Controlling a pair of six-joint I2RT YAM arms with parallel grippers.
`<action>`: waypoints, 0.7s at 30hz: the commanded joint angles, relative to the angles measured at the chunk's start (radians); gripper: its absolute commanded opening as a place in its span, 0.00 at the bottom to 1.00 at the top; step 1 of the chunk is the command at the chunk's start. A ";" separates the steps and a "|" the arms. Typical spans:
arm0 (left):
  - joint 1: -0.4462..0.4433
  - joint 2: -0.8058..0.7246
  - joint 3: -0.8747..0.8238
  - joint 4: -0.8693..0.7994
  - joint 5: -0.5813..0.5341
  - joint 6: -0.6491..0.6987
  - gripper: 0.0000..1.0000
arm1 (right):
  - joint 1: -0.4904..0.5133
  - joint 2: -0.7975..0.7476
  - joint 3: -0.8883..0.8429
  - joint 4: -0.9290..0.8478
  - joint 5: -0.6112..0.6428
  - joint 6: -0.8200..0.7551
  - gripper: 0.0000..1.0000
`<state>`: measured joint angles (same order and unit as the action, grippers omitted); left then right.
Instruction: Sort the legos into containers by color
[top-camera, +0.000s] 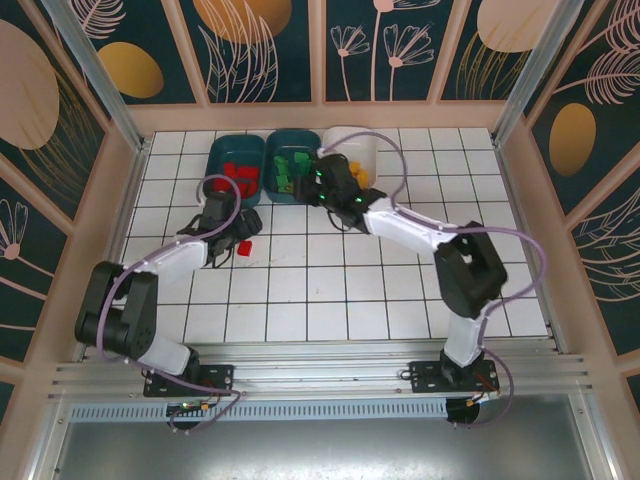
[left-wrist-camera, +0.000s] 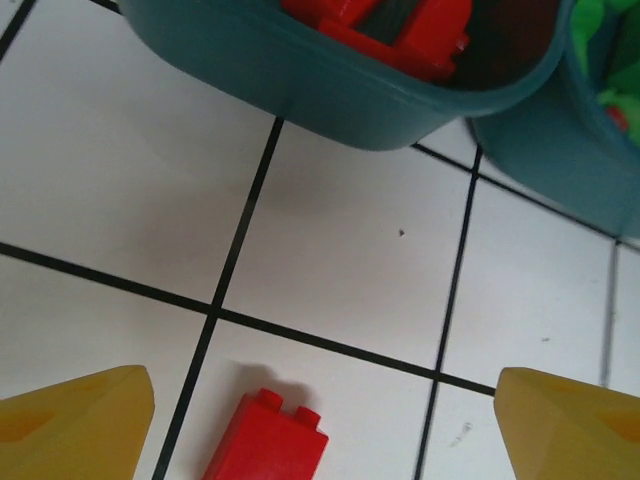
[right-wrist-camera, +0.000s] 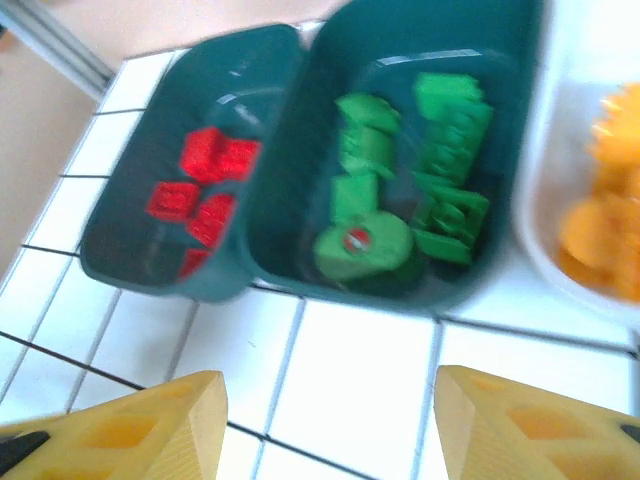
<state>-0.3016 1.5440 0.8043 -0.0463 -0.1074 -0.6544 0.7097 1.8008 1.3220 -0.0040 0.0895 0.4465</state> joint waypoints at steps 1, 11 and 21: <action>-0.044 0.061 0.037 -0.107 -0.128 0.091 0.86 | -0.050 -0.124 -0.172 0.097 0.055 0.081 0.57; -0.108 0.202 0.073 -0.147 -0.170 0.138 0.73 | -0.112 -0.374 -0.486 0.055 0.212 0.147 0.54; -0.114 0.142 0.038 -0.142 -0.157 0.129 0.46 | -0.118 -0.423 -0.486 0.022 0.234 0.134 0.48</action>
<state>-0.4126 1.7210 0.8631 -0.1539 -0.2520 -0.5320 0.5915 1.3987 0.8265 0.0338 0.2745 0.5762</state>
